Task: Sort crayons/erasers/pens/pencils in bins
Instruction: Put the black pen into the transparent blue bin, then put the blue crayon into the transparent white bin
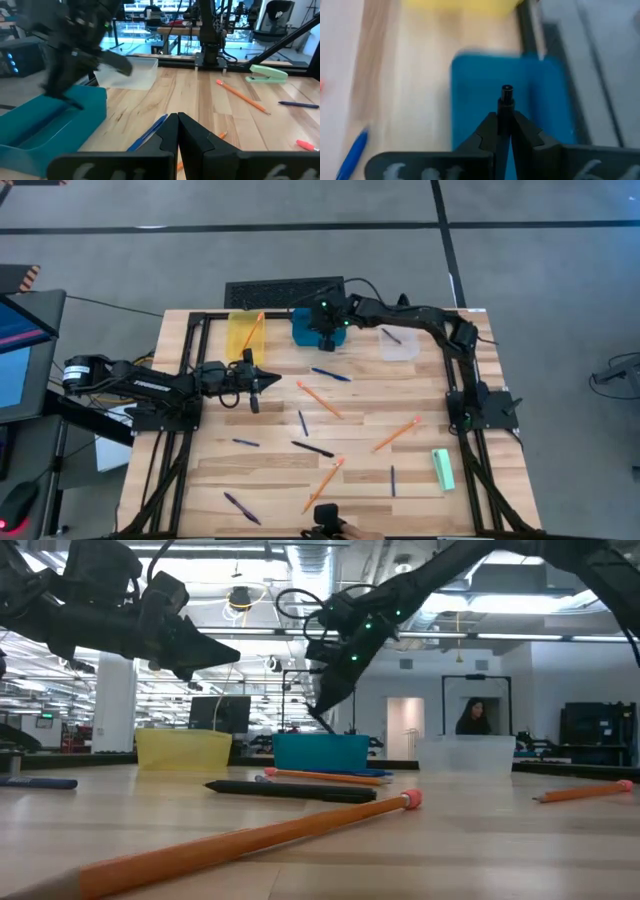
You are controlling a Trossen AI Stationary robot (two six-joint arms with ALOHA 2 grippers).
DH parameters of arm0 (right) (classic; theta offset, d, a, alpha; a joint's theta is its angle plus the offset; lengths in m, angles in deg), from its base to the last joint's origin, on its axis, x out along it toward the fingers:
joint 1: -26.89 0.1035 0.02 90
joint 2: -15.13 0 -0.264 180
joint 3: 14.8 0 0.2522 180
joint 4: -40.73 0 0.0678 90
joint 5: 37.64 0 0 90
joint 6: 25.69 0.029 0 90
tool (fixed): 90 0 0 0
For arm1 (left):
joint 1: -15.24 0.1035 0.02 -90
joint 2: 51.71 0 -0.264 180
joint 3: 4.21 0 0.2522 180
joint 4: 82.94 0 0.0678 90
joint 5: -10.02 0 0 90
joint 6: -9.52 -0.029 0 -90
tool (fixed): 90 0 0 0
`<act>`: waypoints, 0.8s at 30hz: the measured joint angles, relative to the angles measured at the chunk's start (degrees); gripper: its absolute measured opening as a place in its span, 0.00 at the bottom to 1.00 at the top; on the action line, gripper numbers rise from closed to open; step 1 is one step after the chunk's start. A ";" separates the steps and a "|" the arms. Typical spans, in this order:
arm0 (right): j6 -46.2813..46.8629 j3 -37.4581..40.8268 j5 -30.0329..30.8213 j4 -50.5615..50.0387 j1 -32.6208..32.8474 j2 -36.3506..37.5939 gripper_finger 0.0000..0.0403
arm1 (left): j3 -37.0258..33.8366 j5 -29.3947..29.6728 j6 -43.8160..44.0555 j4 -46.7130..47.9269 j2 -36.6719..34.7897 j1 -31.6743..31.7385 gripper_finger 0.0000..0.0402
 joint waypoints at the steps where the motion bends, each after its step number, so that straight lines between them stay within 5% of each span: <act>1: -0.16 -0.16 0.03 0.51 0.11 -0.30 0.11 | 0.00 0.02 0.02 0.18 0.00 0.00 0.00; 10: 1.13 0.00 0.36 1.47 0.78 -0.28 0.14 | 0.00 0.09 0.02 0.79 0.00 0.00 0.00; 24: -0.23 0.00 2.96 0.75 1.39 -0.28 0.38 | 0.00 -0.73 2.68 1.11 0.00 0.00 0.00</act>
